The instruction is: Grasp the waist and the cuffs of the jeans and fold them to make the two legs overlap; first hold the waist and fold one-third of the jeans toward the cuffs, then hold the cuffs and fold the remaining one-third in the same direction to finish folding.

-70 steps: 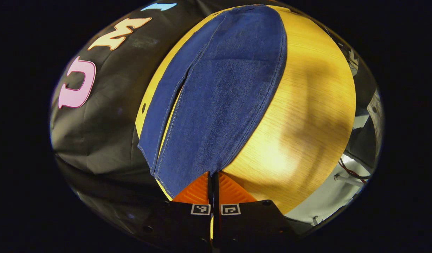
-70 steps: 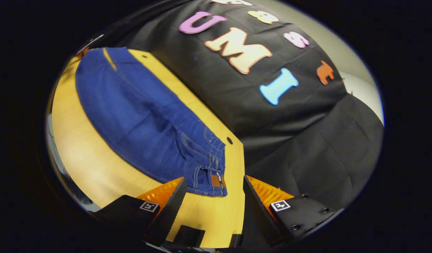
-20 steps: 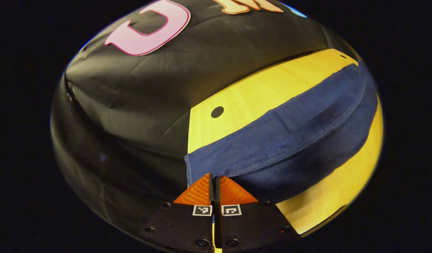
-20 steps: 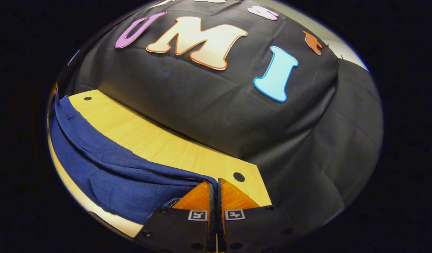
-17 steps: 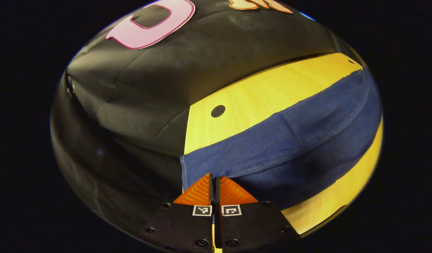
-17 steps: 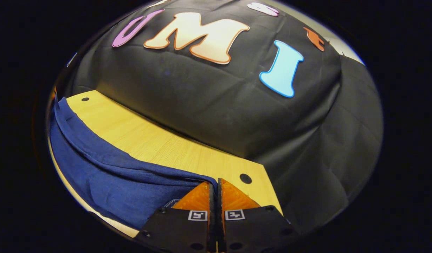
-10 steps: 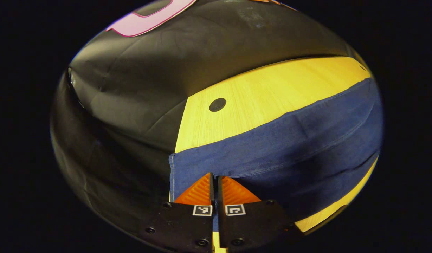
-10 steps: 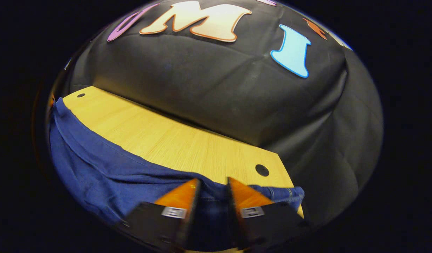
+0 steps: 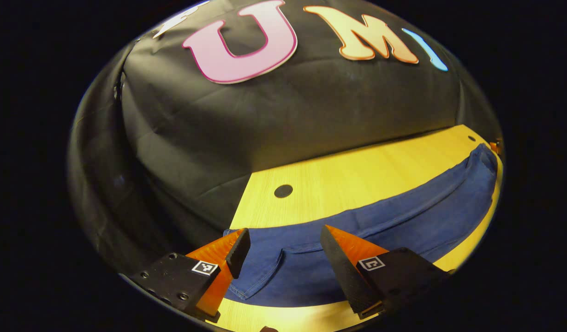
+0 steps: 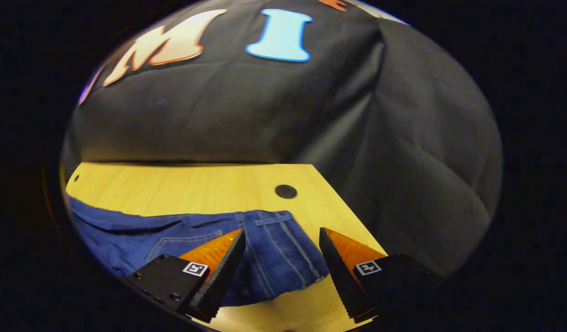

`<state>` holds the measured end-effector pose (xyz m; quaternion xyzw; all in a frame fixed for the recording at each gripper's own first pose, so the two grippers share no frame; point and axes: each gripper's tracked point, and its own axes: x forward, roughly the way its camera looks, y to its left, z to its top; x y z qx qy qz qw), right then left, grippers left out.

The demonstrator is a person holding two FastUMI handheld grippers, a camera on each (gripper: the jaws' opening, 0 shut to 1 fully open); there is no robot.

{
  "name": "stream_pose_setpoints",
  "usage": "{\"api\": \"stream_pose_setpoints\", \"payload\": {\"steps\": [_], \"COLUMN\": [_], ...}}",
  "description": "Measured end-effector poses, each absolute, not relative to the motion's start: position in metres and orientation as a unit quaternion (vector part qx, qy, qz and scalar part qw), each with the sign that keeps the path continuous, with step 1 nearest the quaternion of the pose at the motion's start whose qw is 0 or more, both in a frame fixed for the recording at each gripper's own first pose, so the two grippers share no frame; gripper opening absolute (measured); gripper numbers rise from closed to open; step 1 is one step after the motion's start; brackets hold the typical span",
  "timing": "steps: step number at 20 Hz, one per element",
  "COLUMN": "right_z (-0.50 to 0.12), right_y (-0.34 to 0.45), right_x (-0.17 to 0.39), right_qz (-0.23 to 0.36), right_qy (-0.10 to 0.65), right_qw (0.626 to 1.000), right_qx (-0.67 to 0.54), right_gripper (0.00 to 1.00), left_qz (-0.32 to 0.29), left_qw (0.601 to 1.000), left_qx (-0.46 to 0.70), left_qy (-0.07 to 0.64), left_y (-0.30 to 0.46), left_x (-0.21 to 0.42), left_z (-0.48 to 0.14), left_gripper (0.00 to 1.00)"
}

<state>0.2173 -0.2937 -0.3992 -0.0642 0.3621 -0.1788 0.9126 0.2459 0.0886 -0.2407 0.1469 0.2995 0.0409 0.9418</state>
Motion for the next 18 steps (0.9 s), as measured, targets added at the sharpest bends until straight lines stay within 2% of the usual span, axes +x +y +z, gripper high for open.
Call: {"api": "stream_pose_setpoints", "payload": {"steps": [7, 10, 11, 15, 17, 18], "right_z": [-0.454, -0.466, -0.458, -0.456, -0.454, -0.451], "right_y": [-0.317, -0.315, -0.319, -0.3, -0.306, -0.309], "right_x": [0.186, 0.183, 0.188, 0.197, 0.203, 0.203], "right_qz": [-0.253, -0.248, -0.247, -0.201, -0.208, -0.212], "right_qy": [0.418, 0.428, 0.412, 0.403, 0.39, 0.393], "right_qw": [0.867, 0.862, 0.871, 0.888, 0.893, 0.891], "right_qx": [0.096, 0.11, 0.1, 0.096, 0.083, 0.082], "right_gripper": [1.0, 1.0, 1.0, 0.43, 0.15, 0.08], "left_qz": [-0.004, -0.004, -0.002, 0.009, 0.008, 0.008], "left_qw": [0.955, 0.954, 0.953, 0.953, 0.955, 0.955], "left_qx": [0.095, 0.095, 0.095, 0.091, 0.085, 0.085], "left_qy": [0.281, 0.283, 0.286, 0.289, 0.285, 0.283], "left_y": [0.041, 0.034, 0.034, 0.029, 0.026, 0.026], "left_x": [0.25, 0.251, 0.25, 0.25, 0.251, 0.25], "left_z": [-0.196, -0.194, -0.194, -0.192, -0.189, -0.187], "left_gripper": [0.95, 0.95, 0.95, 0.95, 0.95, 0.95]}}
